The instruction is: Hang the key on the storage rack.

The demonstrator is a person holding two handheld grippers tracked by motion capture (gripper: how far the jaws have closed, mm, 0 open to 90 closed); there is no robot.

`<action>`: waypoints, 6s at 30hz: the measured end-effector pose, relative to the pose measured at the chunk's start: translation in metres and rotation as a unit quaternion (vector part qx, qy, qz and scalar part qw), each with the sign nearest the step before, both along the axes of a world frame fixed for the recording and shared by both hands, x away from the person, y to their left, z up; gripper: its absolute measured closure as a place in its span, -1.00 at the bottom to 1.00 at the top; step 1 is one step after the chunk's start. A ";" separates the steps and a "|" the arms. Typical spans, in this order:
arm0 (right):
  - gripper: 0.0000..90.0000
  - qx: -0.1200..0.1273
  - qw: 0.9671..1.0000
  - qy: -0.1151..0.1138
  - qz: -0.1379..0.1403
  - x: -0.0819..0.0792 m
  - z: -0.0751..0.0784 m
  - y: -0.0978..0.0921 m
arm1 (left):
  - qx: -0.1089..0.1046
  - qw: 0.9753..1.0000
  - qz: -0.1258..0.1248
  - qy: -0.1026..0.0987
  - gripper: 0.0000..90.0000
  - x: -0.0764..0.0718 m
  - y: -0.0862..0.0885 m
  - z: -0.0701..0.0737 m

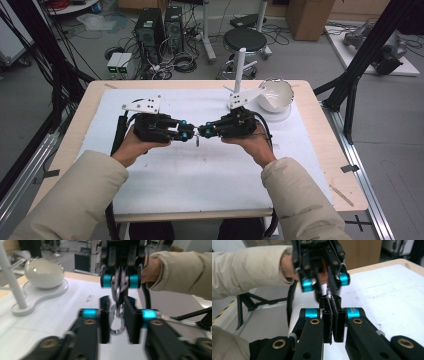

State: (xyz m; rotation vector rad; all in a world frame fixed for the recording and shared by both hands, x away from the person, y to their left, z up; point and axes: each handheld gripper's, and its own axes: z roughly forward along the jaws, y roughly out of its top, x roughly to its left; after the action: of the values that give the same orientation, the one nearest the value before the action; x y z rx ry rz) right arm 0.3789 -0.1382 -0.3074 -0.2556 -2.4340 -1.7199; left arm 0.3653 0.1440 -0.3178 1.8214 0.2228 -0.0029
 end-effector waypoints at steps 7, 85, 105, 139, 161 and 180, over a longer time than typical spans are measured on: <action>0.98 -0.001 0.999 -0.002 -0.033 0.010 0.012 -0.019 | -0.015 0.997 0.054 -0.053 -0.36 0.001 0.017 -0.005; 0.98 -0.134 0.960 0.044 -0.243 0.155 0.013 -0.102 | -0.097 0.916 0.370 -0.120 -0.96 -0.101 0.149 -0.135; 0.97 -0.140 0.954 0.044 -0.262 0.169 -0.001 -0.102 | -0.099 0.915 0.371 -0.123 -0.96 -0.102 0.149 -0.136; -0.24 -0.084 0.951 0.032 -0.297 0.122 0.029 -0.131 | -0.101 0.915 0.372 -0.118 -0.96 -0.101 0.150 -0.136; -0.99 0.036 0.950 -0.114 -0.290 -0.033 -0.021 -0.177 | -0.097 0.915 0.373 -0.117 -0.96 -0.101 0.149 -0.136; -0.99 0.092 0.932 -0.102 -0.335 -0.062 -0.125 -0.178 | -0.092 0.915 0.374 -0.120 -0.96 -0.101 0.148 -0.135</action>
State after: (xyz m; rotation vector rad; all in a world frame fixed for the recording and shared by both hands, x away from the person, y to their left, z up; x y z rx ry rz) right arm 0.3172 -0.3161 -0.4328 -1.0310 -2.4634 -2.3215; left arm 0.2641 0.2923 -0.4532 1.4355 0.7068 0.7108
